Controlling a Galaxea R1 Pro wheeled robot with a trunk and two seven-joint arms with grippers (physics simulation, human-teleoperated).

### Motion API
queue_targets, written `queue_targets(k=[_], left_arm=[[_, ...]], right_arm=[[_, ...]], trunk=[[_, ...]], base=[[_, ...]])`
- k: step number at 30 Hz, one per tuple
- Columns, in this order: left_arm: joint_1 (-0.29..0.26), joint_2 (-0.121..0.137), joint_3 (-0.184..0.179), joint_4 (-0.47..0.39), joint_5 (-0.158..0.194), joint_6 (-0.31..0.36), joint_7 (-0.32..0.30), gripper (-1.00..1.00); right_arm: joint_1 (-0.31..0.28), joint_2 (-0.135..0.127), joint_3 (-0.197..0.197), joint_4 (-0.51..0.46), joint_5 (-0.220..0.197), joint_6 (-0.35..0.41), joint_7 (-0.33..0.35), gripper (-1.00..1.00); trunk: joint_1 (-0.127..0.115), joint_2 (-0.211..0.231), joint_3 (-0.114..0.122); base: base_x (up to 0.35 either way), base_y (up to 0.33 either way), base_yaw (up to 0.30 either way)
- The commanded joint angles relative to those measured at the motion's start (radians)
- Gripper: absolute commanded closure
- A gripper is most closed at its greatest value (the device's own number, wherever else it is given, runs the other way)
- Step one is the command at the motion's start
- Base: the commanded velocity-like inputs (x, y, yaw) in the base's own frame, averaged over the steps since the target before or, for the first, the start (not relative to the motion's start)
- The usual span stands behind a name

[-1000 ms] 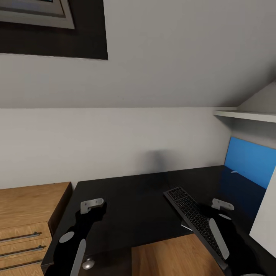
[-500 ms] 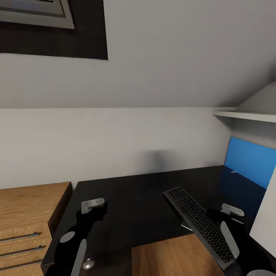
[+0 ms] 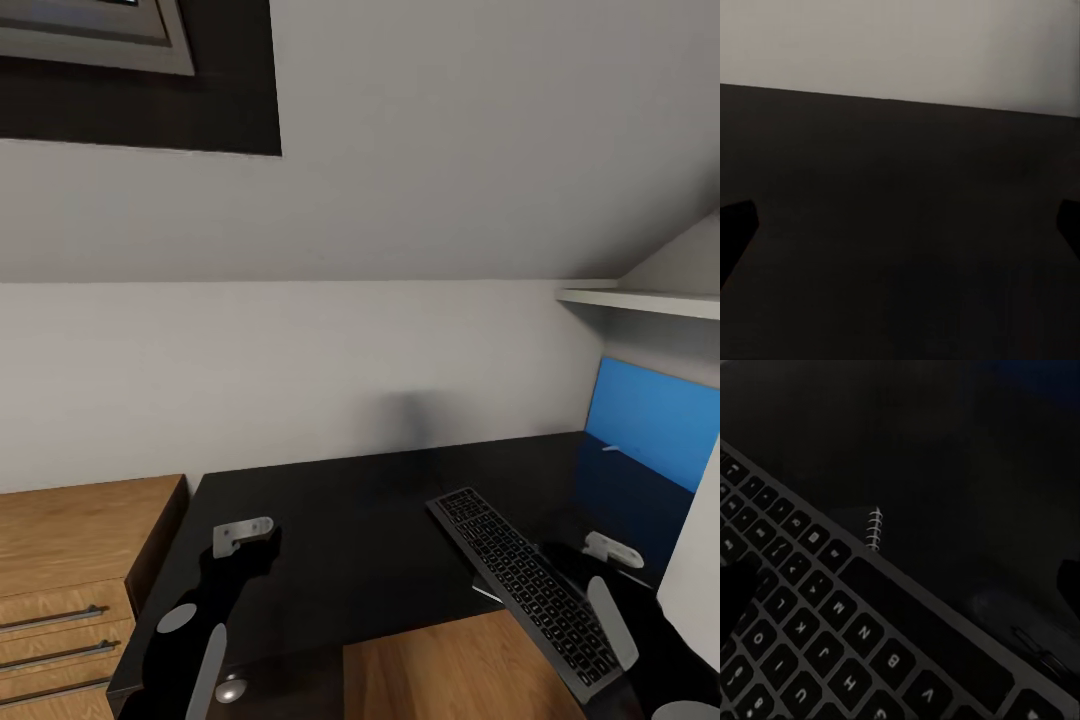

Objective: In the bedroom, organize the workspace by keeping the computer under the desk, ensuring the monitor is on the desk, placing the keyboard on the desk next to the monitor, placing the mouse on the desk next to the keyboard, moving the folder from the swivel chair onto the desk next to the mouse, stacking the notebook on top of the folder with the pen on top of the notebook, and positioning the swivel chair next to the desk.

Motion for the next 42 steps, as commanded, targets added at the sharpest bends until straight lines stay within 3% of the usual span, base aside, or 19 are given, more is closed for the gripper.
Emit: queue_targets(k=[1, 7, 11, 12, 14, 17, 23, 31, 42], left_arm=[[-0.001, -0.001, 0.0, -0.001, 0.002, 0.005, 0.003, -1.0], [-0.001, -0.001, 0.0, -0.001, 0.002, 0.005, 0.003, -1.0], [-0.001, -0.001, 0.0, -0.001, 0.001, 0.005, 0.003, -1.0], [-0.001, -0.001, 0.0, -0.001, 0.002, 0.005, 0.003, -1.0], [-0.001, -0.001, 0.0, -0.001, 0.002, 0.005, 0.003, -1.0], [-0.001, -0.001, 0.0, -0.001, 0.002, 0.005, 0.003, -1.0], [-0.001, -0.001, 0.0, -0.001, 0.001, 0.005, 0.003, -1.0], [-0.001, -0.001, 0.0, -0.001, 0.001, 0.005, 0.003, -1.0], [-0.001, -0.001, 0.0, -0.001, 0.001, 0.005, 0.003, -1.0]], right_arm=[[-0.001, -0.002, 0.0, -0.001, -0.017, 0.004, -0.001, -1.0], [-0.001, -0.007, -0.024, 0.0, -0.041, 0.004, 0.037, -1.0], [-0.001, -0.007, -0.07, 0.0, -0.044, 0.004, 0.042, -1.0], [-0.001, -0.007, -0.113, 0.0, -0.045, 0.005, 0.045, -1.0], [-0.001, -0.007, -0.123, 0.0, -0.046, 0.005, 0.046, -1.0], [-0.001, -0.007, -0.129, 0.0, -0.046, 0.005, 0.047, -1.0], [-0.001, -0.006, -0.135, -0.001, -0.047, 0.007, 0.047, -1.0], [0.0, -0.006, -0.134, 0.0, -0.116, 0.014, 0.046, -1.0], [-0.001, -0.005, -0.131, -0.001, -0.136, 0.017, 0.046, -1.0]], trunk=[[0.0, -0.001, -0.001], [0.023, -0.043, -0.02], [0.038, -0.071, -0.033], [0.038, -0.071, -0.033], [0.038, -0.071, -0.033], [0.038, -0.071, -0.033], [0.061, -0.113, -0.051], [0.061, -0.113, -0.051], [0.092, -0.169, -0.077]], base=[[0.0, 0.0, 0.0], [0.0, 0.0, 0.0], [0.0, 0.0, 0.0], [0.0, 0.0, 0.0], [0.0, 0.0, 0.0], [0.0, 0.0, 0.0], [0.0, 0.0, 0.0], [0.0, 0.0, 0.0], [0.0, 0.0, 0.0]])
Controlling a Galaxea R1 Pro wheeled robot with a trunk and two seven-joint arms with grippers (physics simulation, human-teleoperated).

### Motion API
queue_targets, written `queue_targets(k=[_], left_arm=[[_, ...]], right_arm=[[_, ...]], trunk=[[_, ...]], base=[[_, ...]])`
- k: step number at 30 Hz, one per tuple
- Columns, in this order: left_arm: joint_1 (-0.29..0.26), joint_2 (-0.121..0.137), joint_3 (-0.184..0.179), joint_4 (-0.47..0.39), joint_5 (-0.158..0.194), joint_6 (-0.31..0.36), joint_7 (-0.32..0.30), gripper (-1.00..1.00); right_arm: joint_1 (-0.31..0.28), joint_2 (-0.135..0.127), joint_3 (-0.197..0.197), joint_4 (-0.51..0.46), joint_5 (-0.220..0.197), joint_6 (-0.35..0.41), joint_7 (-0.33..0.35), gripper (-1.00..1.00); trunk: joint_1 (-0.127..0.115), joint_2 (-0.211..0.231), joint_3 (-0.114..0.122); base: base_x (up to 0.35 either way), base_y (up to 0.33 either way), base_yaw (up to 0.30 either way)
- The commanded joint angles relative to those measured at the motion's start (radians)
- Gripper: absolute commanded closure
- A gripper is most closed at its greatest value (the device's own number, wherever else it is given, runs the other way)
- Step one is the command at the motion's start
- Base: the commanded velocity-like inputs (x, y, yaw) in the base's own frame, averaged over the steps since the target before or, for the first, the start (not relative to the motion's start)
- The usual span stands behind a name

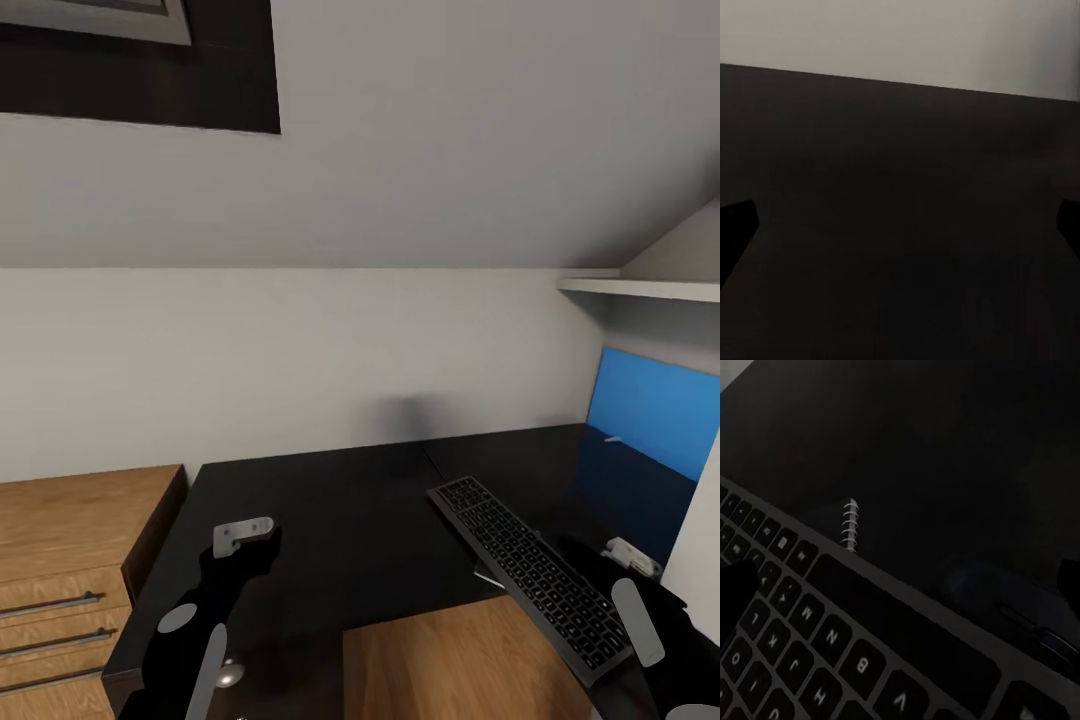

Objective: In the bedroom, organize the workspace by keeping the computer under the desk, ensuring the monitor is on the desk, placing the keyboard on the desk next to the monitor, placing the mouse on the desk next to the keyboard, moving the folder from the swivel chair onto the desk next to the mouse, stacking the notebook on top of the folder with the pen on top of the notebook, and positioning the swivel chair next to the desk.

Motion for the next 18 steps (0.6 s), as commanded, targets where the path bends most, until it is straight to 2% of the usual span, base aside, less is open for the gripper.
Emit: queue_targets(k=[1, 6, 11, 18], left_arm=[[-0.001, -0.001, 0.0, -0.001, 0.002, 0.005, 0.003, -1.0], [-0.001, -0.001, 0.0, -0.001, 0.002, 0.006, 0.003, -1.0], [-0.001, -0.001, 0.0, -0.001, 0.002, 0.005, 0.003, -1.0], [-0.001, -0.001, 0.0, 0.0, 0.002, 0.006, 0.003, -1.0]], right_arm=[[-0.001, 0.0, 0.0, -0.002, -0.011, 0.004, -0.007, -1.0], [-0.001, 0.0, 0.0, -0.002, -0.012, 0.005, -0.007, -1.0], [-0.001, 0.0, 0.0, -0.002, -0.012, 0.005, -0.007, -1.0], [0.0, 0.0, 0.0, -0.002, -0.012, 0.005, -0.007, -1.0]], trunk=[[0.0, -0.001, -0.001], [0.0, -0.001, -0.001], [0.019, -0.036, -0.017], [0.019, -0.036, -0.017]], base=[[0.0, 0.0, 0.0], [0.0, 0.0, 0.0], [0.0, 0.0, 0.0], [0.0, 0.0, 0.0]])
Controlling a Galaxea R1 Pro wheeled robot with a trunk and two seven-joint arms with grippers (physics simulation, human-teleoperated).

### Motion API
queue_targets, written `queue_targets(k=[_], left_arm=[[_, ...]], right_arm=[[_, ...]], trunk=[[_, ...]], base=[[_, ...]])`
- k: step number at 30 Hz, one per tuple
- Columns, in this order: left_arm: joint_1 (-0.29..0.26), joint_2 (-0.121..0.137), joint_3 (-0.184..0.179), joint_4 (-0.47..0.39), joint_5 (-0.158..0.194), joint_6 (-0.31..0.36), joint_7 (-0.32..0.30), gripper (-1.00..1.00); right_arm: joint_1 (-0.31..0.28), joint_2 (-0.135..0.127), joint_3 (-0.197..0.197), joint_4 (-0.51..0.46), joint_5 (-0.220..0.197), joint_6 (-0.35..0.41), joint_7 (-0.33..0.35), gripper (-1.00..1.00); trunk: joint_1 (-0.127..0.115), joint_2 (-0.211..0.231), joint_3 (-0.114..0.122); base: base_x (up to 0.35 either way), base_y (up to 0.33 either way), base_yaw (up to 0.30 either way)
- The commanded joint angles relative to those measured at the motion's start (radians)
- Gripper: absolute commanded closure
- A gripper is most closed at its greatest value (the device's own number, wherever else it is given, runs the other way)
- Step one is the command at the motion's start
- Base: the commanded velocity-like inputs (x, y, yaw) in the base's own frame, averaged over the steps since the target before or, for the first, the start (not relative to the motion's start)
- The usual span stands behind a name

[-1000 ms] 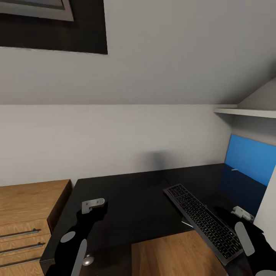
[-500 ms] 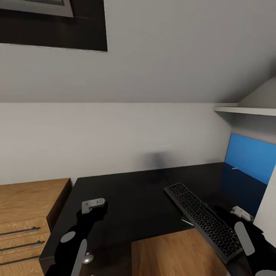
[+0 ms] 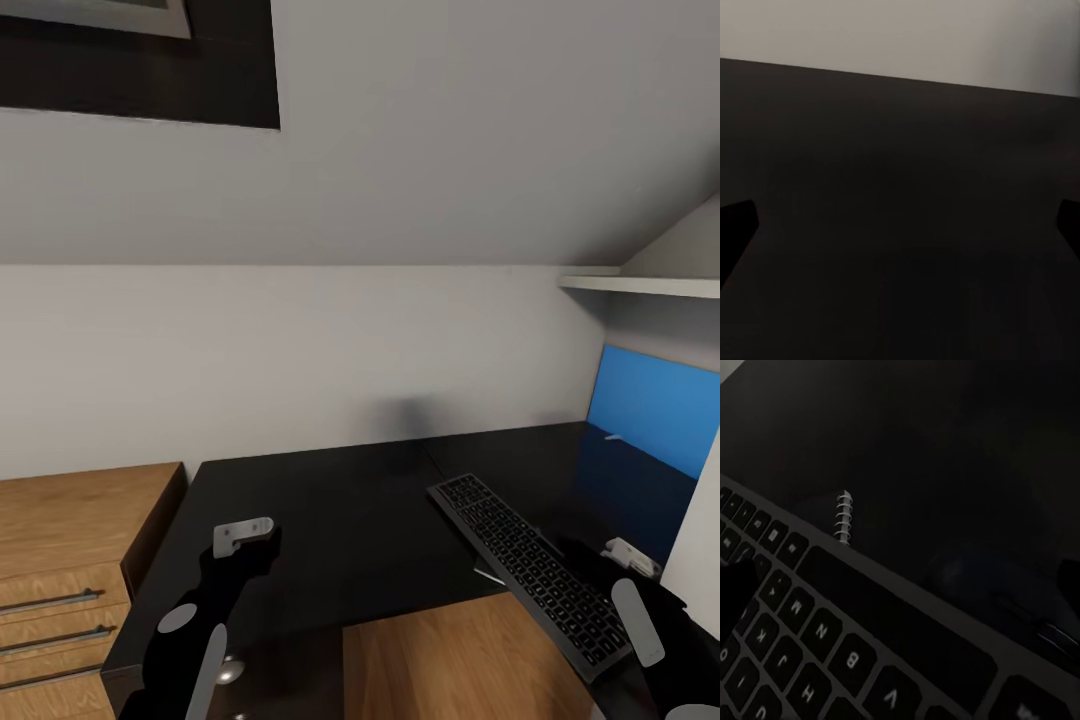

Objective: In the bedroom, organize the workspace by keeping the computer under the desk, ensuring the monitor is on the desk, placing the keyboard on the desk next to the monitor, placing the mouse on the desk next to the keyboard, moving the folder from the swivel chair onto the desk next to the mouse, stacking the notebook on top of the folder with the pen on top of the notebook, and positioning the swivel chair next to the desk.

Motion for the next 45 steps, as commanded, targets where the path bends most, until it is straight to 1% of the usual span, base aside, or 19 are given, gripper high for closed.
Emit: queue_targets(k=[1, 3, 8, 14, 28, 33, 45], left_arm=[[-0.001, -0.001, 0.0, -0.001, 0.002, 0.005, 0.003, -1.0], [-0.001, -0.001, 0.0, -0.001, 0.002, 0.005, 0.003, -1.0], [-0.001, -0.001, 0.0, -0.001, 0.002, 0.005, 0.003, -1.0], [-0.001, -0.001, 0.0, -0.001, 0.002, 0.005, 0.003, -1.0], [-0.001, 0.0, 0.003, 0.006, 0.0, 0.006, 0.001, -1.0], [-0.001, 0.001, 0.003, 0.008, 0.0, 0.006, 0.001, -1.0], [-0.001, 0.001, 0.003, 0.008, 0.002, 0.006, 0.001, -1.0]], right_arm=[[-0.001, 0.0, 0.0, -0.002, -0.011, 0.004, -0.007, -1.0], [-0.001, 0.0, 0.0, -0.002, -0.011, 0.004, -0.007, -1.0], [-0.001, 0.0, 0.002, -0.002, -0.011, 0.004, -0.007, -1.0], [-0.001, 0.0, 0.002, -0.002, -0.011, 0.003, -0.007, -1.0], [-0.001, 0.002, 0.004, 0.001, -0.009, 0.004, -0.008, -1.0], [-0.001, 0.002, 0.004, 0.032, -0.01, 0.005, -0.008, -1.0], [-0.001, 0.002, 0.005, 0.04, -0.011, 0.006, -0.008, -1.0]], trunk=[[0.004, -0.008, -0.004], [0.011, -0.022, -0.011], [0.011, -0.022, -0.011], [0.034, -0.064, -0.029], [0.034, -0.064, -0.029], [0.034, -0.064, -0.029], [0.034, -0.064, -0.029]], base=[[0.0, 0.0, 0.0], [0.0, 0.0, 0.0], [0.0, 0.0, 0.0], [0.0, 0.0, 0.0], [0.0, 0.0, 0.0], [-0.001, 0.0, 0.0], [-0.089, 0.023, 0.0]])
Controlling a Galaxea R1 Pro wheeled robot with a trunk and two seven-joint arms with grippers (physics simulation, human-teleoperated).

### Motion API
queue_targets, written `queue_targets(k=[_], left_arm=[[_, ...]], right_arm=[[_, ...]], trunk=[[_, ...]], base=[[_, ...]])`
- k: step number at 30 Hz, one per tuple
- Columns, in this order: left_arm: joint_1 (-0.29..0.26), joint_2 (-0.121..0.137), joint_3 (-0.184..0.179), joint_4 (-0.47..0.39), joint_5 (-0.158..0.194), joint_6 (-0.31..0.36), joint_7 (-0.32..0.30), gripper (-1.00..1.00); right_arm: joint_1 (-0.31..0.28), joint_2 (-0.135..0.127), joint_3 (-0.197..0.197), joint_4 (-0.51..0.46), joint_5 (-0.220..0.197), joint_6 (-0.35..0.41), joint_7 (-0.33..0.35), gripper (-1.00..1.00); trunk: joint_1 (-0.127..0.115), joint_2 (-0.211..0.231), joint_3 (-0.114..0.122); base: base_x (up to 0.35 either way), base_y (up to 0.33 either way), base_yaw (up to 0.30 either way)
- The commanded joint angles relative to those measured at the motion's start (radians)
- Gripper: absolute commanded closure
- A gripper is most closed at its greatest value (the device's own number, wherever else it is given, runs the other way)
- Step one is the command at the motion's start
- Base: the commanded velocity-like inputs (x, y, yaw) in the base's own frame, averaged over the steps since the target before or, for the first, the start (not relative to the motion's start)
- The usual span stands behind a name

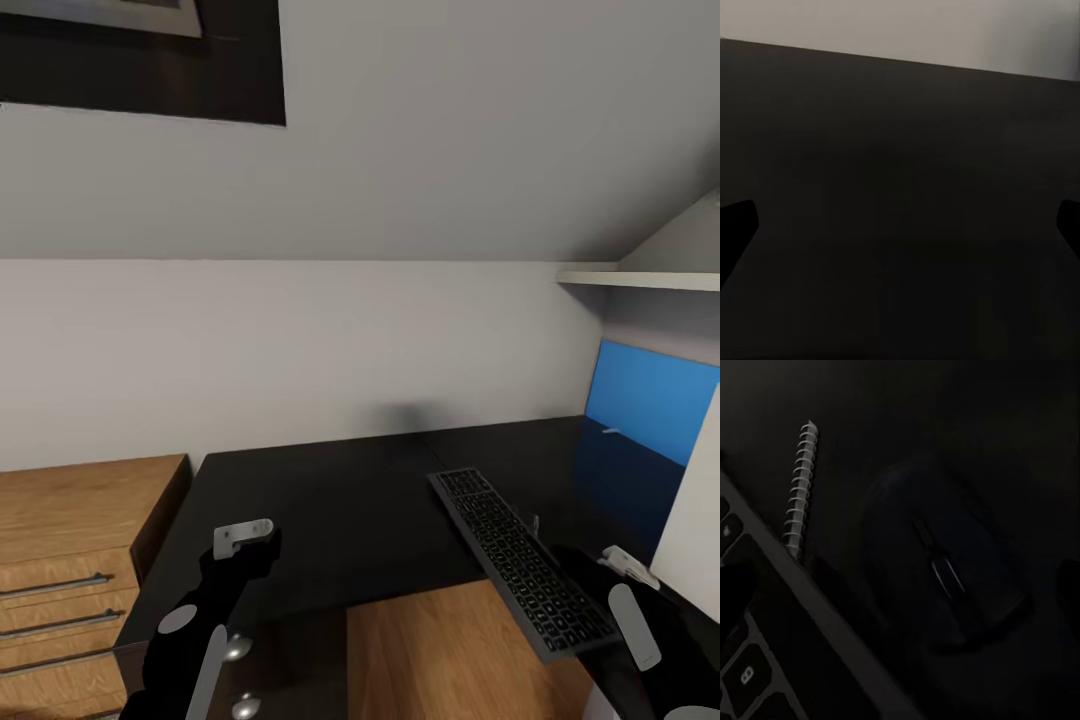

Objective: In the bedroom, organize the workspace by keeping the computer under the desk, ensuring the monitor is on the desk, placing the keyboard on the desk next to the monitor, placing the mouse on the desk next to the keyboard, moving the folder from the swivel chair onto the desk next to the mouse, stacking the notebook on top of the folder with the pen on top of the notebook, and positioning the swivel chair next to the desk.

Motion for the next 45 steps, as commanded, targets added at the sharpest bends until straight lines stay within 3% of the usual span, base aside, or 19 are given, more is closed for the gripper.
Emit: queue_targets(k=[1, 26, 29, 32, 34, 35, 36, 41, 44, 45], left_arm=[[-0.001, -0.001, 0.0, -0.001, 0.002, 0.005, 0.003, -1.0], [-0.001, -0.001, 0.0, 0.009, -0.001, 0.005, 0.003, -1.0], [-0.001, -0.001, 0.0, 0.014, -0.001, 0.005, 0.003, -1.0], [-0.001, -0.001, 0.0, 0.018, -0.002, 0.005, 0.003, -1.0], [-0.001, -0.001, -0.001, 0.024, -0.002, 0.005, 0.002, -1.0], [-0.001, -0.001, -0.003, 0.034, -0.004, 0.005, 0.001, -1.0], [-0.001, -0.001, -0.003, 0.038, -0.004, 0.005, 0.001, -1.0], [-0.001, -0.001, -0.004, 0.043, -0.004, 0.005, 0.001, -1.0], [-0.001, -0.001, -0.017, 0.044, -0.004, 0.005, 0.0, -1.0], [-0.001, -0.001, -0.02, 0.045, -0.004, 0.005, 0.0, -1.0]], right_arm=[[-0.001, 0.0, 0.0, -0.002, -0.011, 0.004, -0.007, -1.0], [-0.001, 0.004, 0.005, -0.005, -0.005, -0.005, -0.007, -1.0], [-0.001, 0.006, 0.015, -0.007, 0.0, -0.009, -0.008, -1.0], [-0.001, 0.005, 0.049, -0.009, 0.007, -0.013, -0.011, -1.0], [-0.001, 0.004, 0.097, -0.011, 0.024, -0.037, -0.013, -1.0], [-0.001, 0.004, 0.144, -0.011, 0.06, -0.098, -0.018, -1.0], [-0.001, 0.004, 0.158, -0.011, 0.084, -0.123, -0.024, -1.0], [-0.001, 0.005, 0.18, -0.011, 0.173, -0.172, -0.051, -1.0], [0.0, 0.005, 0.187, -0.011, 0.273, -0.187, -0.065, -1.0], [0.0, 0.005, 0.187, -0.011, 0.287, -0.189, -0.066, -1.0]], trunk=[[0.0, -0.001, -0.001], [0.0, -0.001, -0.001], [0.0, -0.001, -0.001], [0.0, -0.001, -0.001], [0.0, -0.001, -0.001], [0.0, -0.001, -0.001], [0.0, -0.001, -0.001], [0.0, -0.001, -0.001], [0.0, -0.001, -0.001], [0.0, -0.001, -0.001]], base=[[-0.074, 0.045, 0.0], [-0.043, 0.02, 0.0], [0.0, 0.0, 0.0], [0.0, 0.0, 0.0], [0.0, 0.0, 0.0], [0.0, 0.0, 0.0], [0.0, 0.0, 0.0], [0.054, 0.0, 0.0], [0.173, 0.0, 0.0], [0.072, 0.0, 0.0]])
